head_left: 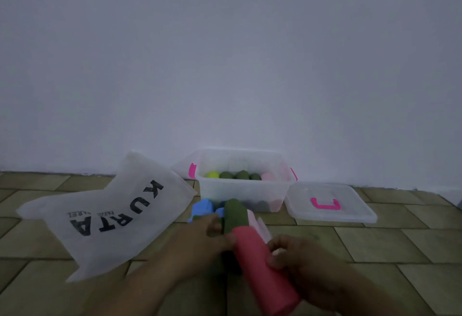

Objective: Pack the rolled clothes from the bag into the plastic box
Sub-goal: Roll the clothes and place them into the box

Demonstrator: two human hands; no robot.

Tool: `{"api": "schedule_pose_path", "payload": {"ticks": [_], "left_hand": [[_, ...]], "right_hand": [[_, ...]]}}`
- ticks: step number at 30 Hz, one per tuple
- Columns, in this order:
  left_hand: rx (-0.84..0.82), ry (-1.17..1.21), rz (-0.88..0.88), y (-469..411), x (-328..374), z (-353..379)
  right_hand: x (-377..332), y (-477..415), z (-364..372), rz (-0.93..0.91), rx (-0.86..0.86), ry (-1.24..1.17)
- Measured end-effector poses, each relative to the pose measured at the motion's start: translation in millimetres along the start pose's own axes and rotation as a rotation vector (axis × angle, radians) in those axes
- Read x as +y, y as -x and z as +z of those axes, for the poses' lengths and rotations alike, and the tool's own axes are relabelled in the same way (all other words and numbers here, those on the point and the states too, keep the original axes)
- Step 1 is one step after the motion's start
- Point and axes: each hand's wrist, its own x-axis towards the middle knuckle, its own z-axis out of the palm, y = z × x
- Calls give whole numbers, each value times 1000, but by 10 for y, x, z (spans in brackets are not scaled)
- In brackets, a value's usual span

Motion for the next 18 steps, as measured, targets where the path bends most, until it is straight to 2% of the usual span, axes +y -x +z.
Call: {"api": "schedule_pose_path", "payload": {"ticks": [4, 8, 11, 15, 18], "left_hand": [[254, -76, 45, -891, 141, -445], [243, -89, -32, -1636, 176, -522], [131, -135, -140, -1928, 91, -456], [86, -288, -166, -2089, -36, -394], [68, -366, -133, -2132, -53, -396]], "right_hand": [[-741, -328, -378, -72, 184, 93], [-1411, -980, -521, -134, 412, 189], [-1609, -1586, -408, -96, 510, 320], [-1515, -2203, -58, 22, 443, 649], [-1393, -2455, 265, 50, 343, 670]]}}
